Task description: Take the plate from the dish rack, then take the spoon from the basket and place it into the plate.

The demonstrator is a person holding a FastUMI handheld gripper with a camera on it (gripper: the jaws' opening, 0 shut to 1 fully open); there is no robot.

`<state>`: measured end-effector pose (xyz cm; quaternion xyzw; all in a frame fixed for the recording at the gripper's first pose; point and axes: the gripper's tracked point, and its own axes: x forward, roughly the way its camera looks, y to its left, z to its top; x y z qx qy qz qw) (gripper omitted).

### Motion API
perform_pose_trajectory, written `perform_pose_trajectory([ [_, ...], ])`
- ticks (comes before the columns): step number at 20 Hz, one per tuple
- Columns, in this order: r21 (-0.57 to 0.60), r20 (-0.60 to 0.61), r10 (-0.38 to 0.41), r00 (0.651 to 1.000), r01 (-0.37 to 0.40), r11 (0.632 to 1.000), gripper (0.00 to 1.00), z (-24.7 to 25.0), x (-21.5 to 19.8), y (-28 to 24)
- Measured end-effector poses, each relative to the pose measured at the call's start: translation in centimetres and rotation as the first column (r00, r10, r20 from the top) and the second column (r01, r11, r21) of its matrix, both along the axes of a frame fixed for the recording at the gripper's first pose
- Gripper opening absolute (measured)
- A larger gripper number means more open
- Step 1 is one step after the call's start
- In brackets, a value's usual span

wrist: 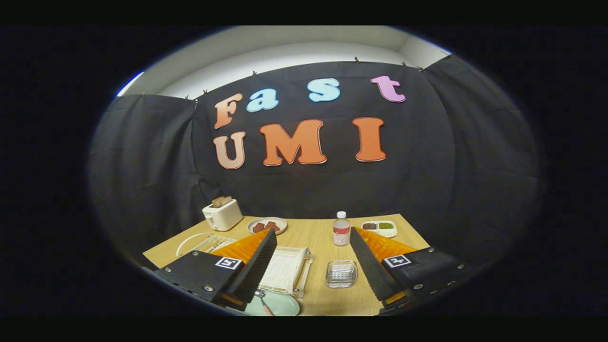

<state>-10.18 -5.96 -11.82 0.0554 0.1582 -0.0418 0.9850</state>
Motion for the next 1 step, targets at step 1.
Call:
perform_pose_trajectory([
  [1, -0.003, 0.002, -0.003, 1.000, 0.003, 1.000, 0.93, 0.02, 0.00, -0.05],
])
